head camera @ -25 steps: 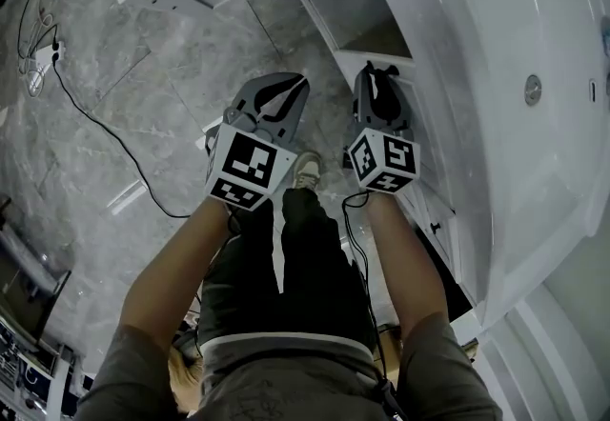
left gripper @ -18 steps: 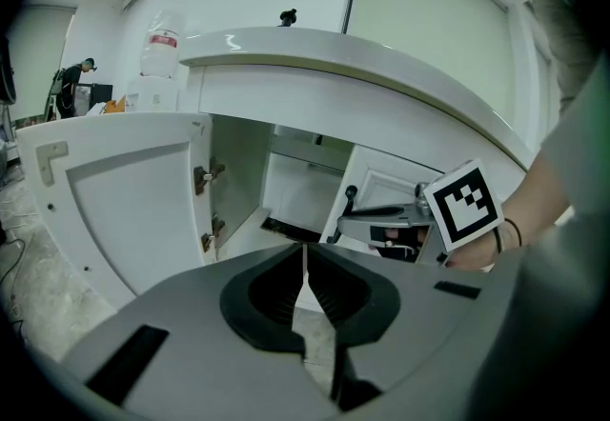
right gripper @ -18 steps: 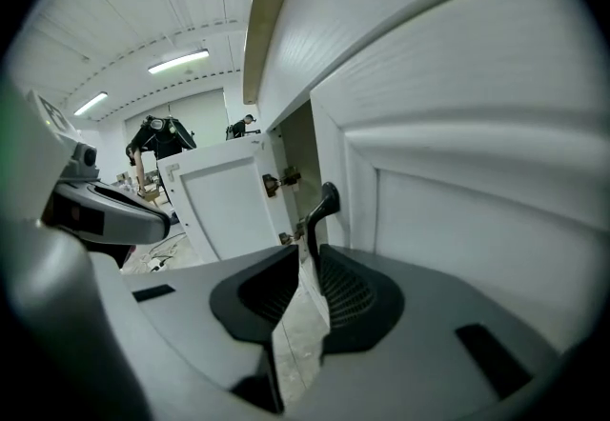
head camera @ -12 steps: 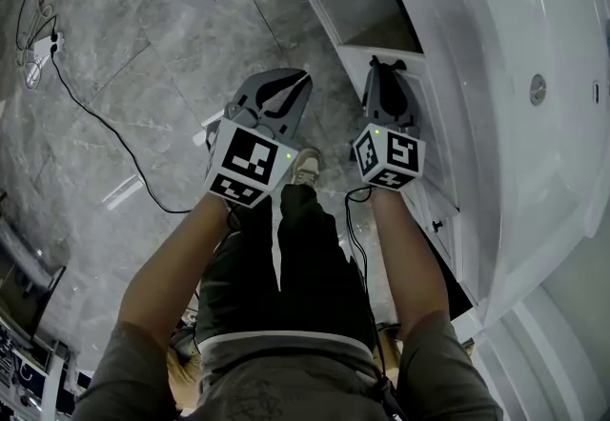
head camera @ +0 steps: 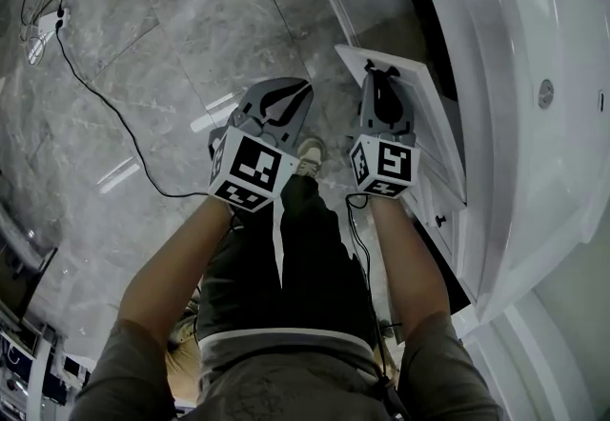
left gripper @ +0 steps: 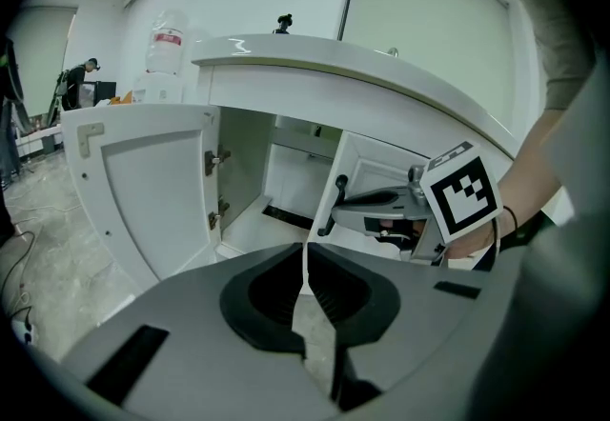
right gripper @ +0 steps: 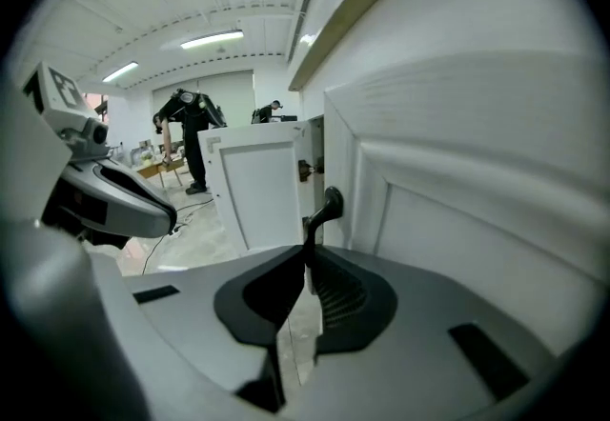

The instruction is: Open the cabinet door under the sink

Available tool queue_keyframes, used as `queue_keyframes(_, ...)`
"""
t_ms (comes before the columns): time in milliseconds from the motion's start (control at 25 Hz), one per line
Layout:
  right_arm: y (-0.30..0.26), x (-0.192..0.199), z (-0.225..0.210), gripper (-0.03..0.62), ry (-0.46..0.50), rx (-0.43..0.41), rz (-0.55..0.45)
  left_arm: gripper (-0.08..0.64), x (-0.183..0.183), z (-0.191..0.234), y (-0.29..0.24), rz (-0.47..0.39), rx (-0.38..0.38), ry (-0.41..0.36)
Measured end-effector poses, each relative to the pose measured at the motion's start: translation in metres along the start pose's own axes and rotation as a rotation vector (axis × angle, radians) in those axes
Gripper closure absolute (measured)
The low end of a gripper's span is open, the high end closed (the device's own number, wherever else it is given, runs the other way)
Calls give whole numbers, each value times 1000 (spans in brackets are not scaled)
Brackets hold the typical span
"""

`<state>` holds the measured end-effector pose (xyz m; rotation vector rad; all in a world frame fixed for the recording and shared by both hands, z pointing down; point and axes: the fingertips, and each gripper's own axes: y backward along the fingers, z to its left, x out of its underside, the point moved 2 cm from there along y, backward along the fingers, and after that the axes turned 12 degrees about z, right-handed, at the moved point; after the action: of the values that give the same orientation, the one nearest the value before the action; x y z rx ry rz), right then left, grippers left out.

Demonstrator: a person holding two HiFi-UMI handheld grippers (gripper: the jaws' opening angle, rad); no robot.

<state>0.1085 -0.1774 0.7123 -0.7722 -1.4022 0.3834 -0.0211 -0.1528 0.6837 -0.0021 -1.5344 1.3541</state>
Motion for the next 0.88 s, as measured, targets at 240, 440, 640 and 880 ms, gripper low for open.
queue_keyframes(240,18,18,29,549,89,-48,2,532,28,-9,10,1,-21,57)
queue_keyframes(440,31,29,49,551,196,-142,1,532,40,-16,21,-18,-35,67)
queue_keyframes(640,47,49,72,551,290,-227,8,532,58,-29,28,-24,-40,73)
queue_keyframes(880,78,76,102,549,363,-320,13,532,91,-54,39,2,-36,77)
